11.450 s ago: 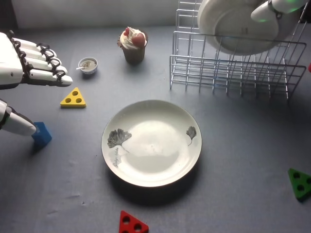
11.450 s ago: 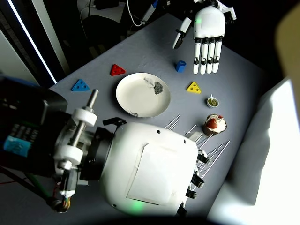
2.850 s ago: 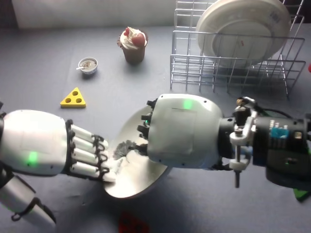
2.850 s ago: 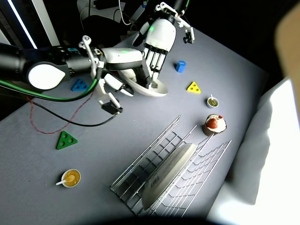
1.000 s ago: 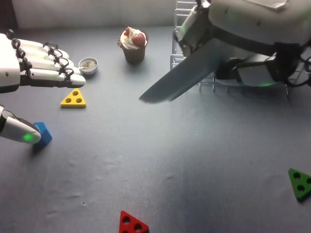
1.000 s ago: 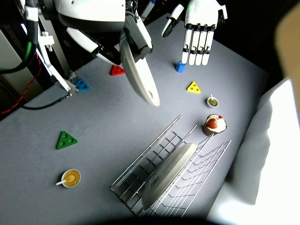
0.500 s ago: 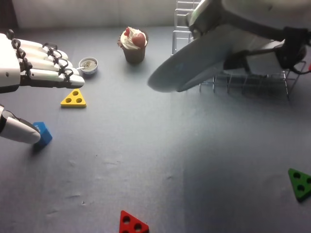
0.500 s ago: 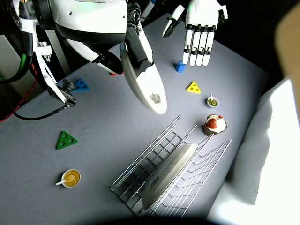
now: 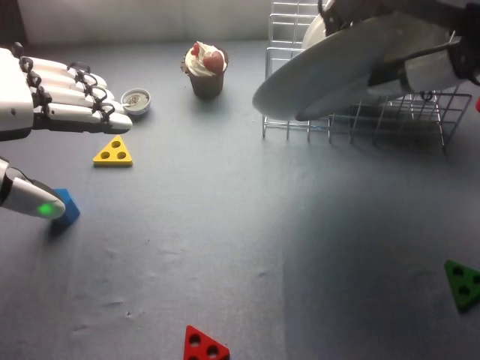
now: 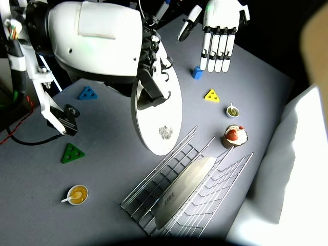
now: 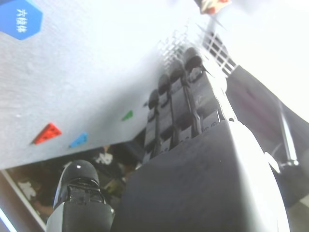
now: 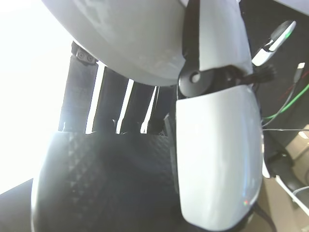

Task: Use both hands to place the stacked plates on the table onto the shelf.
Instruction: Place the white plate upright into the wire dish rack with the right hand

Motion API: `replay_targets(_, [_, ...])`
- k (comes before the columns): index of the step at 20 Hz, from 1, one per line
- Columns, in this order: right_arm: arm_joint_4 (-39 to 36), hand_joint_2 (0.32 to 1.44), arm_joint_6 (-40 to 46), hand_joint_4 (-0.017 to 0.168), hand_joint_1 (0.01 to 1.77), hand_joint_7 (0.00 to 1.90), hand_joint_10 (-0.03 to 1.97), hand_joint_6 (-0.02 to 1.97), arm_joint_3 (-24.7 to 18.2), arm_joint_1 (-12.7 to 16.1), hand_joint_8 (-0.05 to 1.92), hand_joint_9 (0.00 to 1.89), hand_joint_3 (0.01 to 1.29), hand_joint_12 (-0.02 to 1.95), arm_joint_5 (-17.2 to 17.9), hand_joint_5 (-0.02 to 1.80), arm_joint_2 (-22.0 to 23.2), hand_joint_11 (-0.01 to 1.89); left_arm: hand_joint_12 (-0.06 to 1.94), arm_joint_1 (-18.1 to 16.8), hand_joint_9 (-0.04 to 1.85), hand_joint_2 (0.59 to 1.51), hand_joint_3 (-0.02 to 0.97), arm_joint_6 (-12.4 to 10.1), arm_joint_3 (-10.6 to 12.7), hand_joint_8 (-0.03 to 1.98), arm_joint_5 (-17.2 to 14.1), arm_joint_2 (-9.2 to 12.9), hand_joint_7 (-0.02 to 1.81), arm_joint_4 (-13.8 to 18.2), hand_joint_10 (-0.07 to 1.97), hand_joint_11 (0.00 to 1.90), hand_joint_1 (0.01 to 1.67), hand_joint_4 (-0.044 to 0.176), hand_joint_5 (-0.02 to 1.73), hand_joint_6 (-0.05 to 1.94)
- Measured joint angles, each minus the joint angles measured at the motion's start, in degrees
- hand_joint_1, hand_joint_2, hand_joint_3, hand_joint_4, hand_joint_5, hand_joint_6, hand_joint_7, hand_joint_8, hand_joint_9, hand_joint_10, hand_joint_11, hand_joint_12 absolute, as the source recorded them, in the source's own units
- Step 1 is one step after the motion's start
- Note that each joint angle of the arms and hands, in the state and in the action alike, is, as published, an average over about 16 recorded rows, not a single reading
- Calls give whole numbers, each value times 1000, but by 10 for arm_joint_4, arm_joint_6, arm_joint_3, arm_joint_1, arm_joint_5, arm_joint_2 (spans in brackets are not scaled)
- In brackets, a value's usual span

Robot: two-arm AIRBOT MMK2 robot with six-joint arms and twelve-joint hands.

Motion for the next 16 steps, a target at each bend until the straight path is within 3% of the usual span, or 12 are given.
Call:
replay_targets(4, [9, 882, -1, -3, 1430, 1216, 585, 845, 6, 1, 330, 1229, 13, 1316, -1, 969, 0, 1004, 21, -3, 236, 1103, 3, -5, 0, 5, 0, 0, 233, 5, 9, 231, 21, -2, 148, 18])
replay_targets(16, [-50, 882, 45, -7, 1438, 1146, 669, 885, 13, 3, 487, 1182, 13, 1303, 7, 951, 0, 982, 21, -17, 223, 1103, 2, -13, -1, 4, -18, 3, 223, 27, 9, 223, 21, -2, 143, 19])
